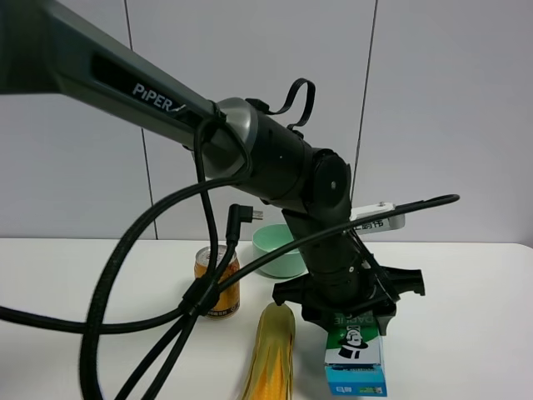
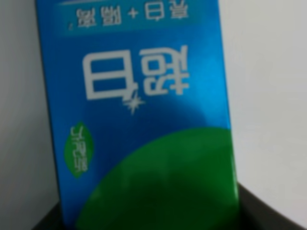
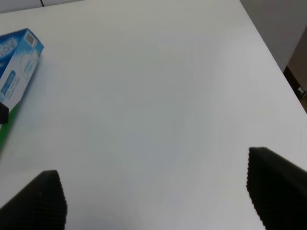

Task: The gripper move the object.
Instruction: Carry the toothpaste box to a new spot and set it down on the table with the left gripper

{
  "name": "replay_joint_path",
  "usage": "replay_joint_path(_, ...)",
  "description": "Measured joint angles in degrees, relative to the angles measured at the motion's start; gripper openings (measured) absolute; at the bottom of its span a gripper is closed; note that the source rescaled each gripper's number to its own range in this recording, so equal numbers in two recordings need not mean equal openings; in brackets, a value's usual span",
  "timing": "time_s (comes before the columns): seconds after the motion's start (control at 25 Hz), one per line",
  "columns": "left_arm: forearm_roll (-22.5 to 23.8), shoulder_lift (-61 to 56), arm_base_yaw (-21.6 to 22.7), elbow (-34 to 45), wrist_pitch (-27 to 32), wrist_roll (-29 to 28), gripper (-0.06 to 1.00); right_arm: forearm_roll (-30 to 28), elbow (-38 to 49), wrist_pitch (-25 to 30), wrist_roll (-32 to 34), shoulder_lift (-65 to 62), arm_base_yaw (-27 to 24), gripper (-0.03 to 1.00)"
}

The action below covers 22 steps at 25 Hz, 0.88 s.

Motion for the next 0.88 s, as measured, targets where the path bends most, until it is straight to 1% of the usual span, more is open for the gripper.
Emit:
replay_joint_path(0.12, 0.6, 0.7, 0.6, -0.2, 0.5, 0.1, 0.01, 0.0, 0.0, 0.0, 0.0, 0.0, 0.0, 1.00)
replay_joint_path(0.4, 0.5, 0.8, 0.8, -0.2, -1.2, -2.0, 0.01, 0.0, 0.0, 0.0, 0.0, 0.0, 0.0, 1.00)
replay_joint_path(0.64, 0.5, 0.8, 0.8, -0.2, -2.8, -2.0, 0.01, 0.0, 0.0, 0.0, 0.0, 0.0, 0.0, 1.00)
replay_joint_path(0.84, -0.9, 0.9, 0.8, -0.2, -2.9, -2.0, 0.01, 0.0, 0.0, 0.0, 0.0, 0.0, 0.0, 1.00)
replay_joint_path(0.88, -1.2, 0.9, 0.8, -0.2, -3.2, -2.0, 0.03, 0.0, 0.0, 0.0, 0.0, 0.0, 0.0, 1.00)
